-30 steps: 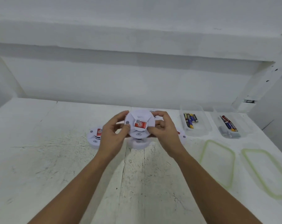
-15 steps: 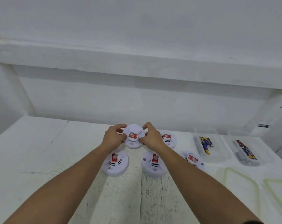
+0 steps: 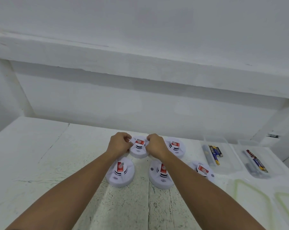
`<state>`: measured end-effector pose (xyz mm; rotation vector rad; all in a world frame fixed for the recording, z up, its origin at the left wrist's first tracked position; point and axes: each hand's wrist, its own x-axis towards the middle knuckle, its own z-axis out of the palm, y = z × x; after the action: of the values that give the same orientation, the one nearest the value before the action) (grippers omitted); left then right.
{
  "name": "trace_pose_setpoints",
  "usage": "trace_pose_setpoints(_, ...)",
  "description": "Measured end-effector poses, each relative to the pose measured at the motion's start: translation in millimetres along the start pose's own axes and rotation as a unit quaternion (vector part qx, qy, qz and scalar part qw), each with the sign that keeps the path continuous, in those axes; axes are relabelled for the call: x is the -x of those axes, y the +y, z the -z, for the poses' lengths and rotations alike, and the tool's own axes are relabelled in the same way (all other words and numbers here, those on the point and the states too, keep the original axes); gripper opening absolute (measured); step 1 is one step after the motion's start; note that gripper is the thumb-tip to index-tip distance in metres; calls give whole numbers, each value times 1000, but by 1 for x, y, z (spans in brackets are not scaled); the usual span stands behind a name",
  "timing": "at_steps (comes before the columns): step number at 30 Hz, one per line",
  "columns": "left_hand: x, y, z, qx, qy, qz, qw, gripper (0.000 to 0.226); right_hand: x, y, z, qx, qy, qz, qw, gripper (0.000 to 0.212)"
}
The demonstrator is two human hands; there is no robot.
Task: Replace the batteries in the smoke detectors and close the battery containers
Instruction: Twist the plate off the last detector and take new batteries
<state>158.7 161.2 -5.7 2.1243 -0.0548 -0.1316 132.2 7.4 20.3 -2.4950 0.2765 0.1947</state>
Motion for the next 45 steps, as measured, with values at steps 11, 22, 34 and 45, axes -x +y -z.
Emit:
trace_pose_setpoints(11,-9,11,-4,-19,-12,60,998,40,1,13,5,-4,2,44,999,46)
trace_pose_setpoints(22,-5,68,-60,-81,-29,-80,993,19,-5,66,58,0,151,-16,988,32)
trace_pose_setpoints(34,-3,94,-114,-154,-166,-15,974,22,-13,102,69,-82,46,-138,986,44)
trace_pose_setpoints(45,-3,102,-118,216,-186,179,942,11,-11,104,83,-304,54,-216,926,19)
